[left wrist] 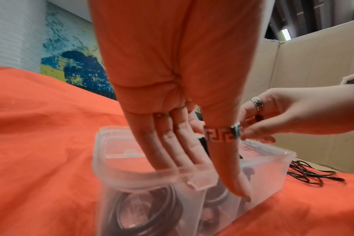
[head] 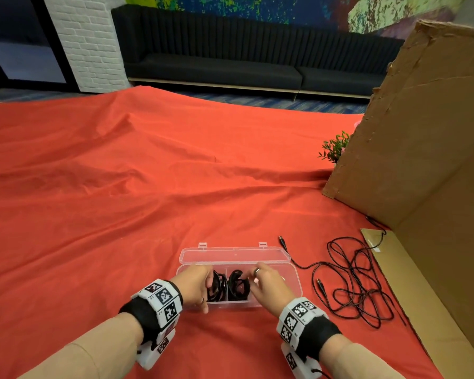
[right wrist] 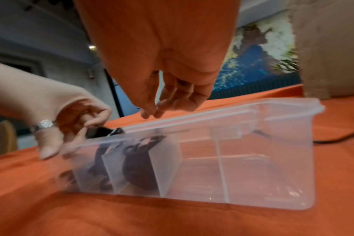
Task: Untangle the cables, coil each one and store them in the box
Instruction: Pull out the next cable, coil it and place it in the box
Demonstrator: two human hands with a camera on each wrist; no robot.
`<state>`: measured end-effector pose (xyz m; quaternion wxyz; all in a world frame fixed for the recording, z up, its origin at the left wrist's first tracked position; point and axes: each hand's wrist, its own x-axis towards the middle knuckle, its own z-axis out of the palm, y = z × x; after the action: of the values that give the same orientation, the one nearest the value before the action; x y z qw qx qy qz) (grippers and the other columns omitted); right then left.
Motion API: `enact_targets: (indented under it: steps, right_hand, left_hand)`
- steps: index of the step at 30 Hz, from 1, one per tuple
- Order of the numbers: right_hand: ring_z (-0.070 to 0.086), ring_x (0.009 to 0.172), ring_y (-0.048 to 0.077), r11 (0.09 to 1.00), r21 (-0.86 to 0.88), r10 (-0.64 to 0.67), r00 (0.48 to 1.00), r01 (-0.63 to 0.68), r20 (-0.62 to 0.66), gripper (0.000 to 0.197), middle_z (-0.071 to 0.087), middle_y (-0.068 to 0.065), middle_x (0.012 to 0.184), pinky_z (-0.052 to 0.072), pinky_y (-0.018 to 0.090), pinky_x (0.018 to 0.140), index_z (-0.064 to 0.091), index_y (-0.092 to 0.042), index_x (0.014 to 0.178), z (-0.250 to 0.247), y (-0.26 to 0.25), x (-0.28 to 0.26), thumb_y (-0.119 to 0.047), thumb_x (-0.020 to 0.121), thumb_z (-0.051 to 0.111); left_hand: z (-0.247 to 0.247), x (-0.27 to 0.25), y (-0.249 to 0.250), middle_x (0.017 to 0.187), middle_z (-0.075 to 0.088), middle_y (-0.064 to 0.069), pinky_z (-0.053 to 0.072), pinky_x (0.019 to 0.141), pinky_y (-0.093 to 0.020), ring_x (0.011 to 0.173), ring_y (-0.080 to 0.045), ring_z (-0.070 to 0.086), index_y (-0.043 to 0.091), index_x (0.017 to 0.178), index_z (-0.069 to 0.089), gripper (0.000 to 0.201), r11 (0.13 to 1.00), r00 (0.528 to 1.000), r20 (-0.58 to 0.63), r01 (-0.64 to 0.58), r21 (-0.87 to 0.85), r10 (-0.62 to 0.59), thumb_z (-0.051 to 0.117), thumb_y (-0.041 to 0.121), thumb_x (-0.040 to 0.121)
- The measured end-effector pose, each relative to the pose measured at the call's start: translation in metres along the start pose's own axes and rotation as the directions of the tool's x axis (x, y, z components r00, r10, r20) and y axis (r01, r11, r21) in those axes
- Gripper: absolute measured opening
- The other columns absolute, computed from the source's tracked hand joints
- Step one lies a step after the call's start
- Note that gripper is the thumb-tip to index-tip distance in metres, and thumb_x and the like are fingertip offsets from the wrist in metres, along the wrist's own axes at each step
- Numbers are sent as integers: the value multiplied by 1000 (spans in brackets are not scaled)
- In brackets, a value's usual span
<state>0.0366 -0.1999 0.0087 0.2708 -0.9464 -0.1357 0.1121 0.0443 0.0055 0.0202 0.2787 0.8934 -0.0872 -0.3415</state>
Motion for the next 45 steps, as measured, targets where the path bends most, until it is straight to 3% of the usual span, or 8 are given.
enact_targets:
  steps: [11, 15, 18, 25, 33, 37, 41, 45]
  right_hand:
    - [40, 127, 19, 971, -206, -97, 987, 122, 128, 45, 51, 2, 134, 24, 43, 108, 45, -18, 137, 13, -51, 2, -36, 97, 44]
    - [52, 115, 25, 948, -260, -149, 979, 182, 139, 44, 58, 6, 123, 43, 35, 93, 50, -17, 134, 26, -41, 5, -31, 92, 53]
    - [65, 79, 23, 945, -263, -186, 981, 192, 49, 40, 64, 1, 92, 53, 25, 55, 69, -18, 108, 30, -35, 0, -34, 71, 72]
    - [39, 122, 32, 910, -401, -23, 979, 105, 203, 51, 43, 11, 125, 39, 44, 93, 38, -15, 140, 24, -42, 7, -40, 96, 42]
    - [40, 124, 34, 895, -446, 112, 953, 27, 282, 42, 47, 11, 126, 36, 49, 98, 49, -11, 125, 22, -51, 17, -39, 94, 47]
    - [42, 123, 34, 893, -449, 116, 954, 22, 277, 41, 47, 11, 126, 35, 49, 98, 50, -12, 124, 21, -52, 17, -39, 94, 47]
    - [47, 119, 34, 881, -471, 93, 963, 39, 253, 44, 46, 11, 126, 35, 47, 98, 41, -17, 133, 24, -49, 12, -40, 96, 41]
    - [63, 96, 29, 855, -516, 22, 988, 60, 152, 51, 57, 4, 113, 46, 43, 83, 48, -25, 133, 28, -46, 5, -49, 88, 52]
  left_hand:
    - [-8, -13, -12, 144, 26, 5, 31, 107, -40, 135, -23, 22, 44, 143, 19, 87, 855, 991, -90, -38, 517, 99, 71, 42, 74]
    - [-12, -10, -10, 145, 27, 1, 28, 101, -41, 132, -25, 24, 49, 143, 11, 83, 795, 998, -48, -11, 606, 50, 62, 55, 78]
    - [-15, -6, -8, 145, 27, -7, 26, 101, -45, 134, -30, 24, 53, 141, 7, 82, 757, 999, -36, 6, 653, 24, 56, 64, 77]
    - [-18, 0, -2, 147, 30, -12, 26, 102, -47, 133, -29, 29, 56, 139, 7, 82, 742, 1000, -5, 12, 670, -12, 49, 76, 72]
    - [-21, 2, -12, 132, 48, 4, 32, 98, -41, 126, -19, 42, 48, 139, 25, 90, 832, 996, -63, -15, 554, 60, 62, 75, 61]
    - [-23, 3, -21, 121, 57, 8, 43, 92, -32, 116, -16, 52, 42, 132, 43, 50, 917, 979, -162, -51, 395, 124, 50, 57, 85]
    - [-19, 9, -18, 119, 57, 1, 45, 90, -36, 113, -21, 54, 32, 123, 55, 35, 876, 966, -209, -35, 482, 154, 41, 22, 93]
    - [-13, 16, -14, 119, 55, -3, 44, 88, -36, 111, -24, 55, 19, 117, 60, 28, 820, 962, -229, 11, 572, 147, 45, 27, 94]
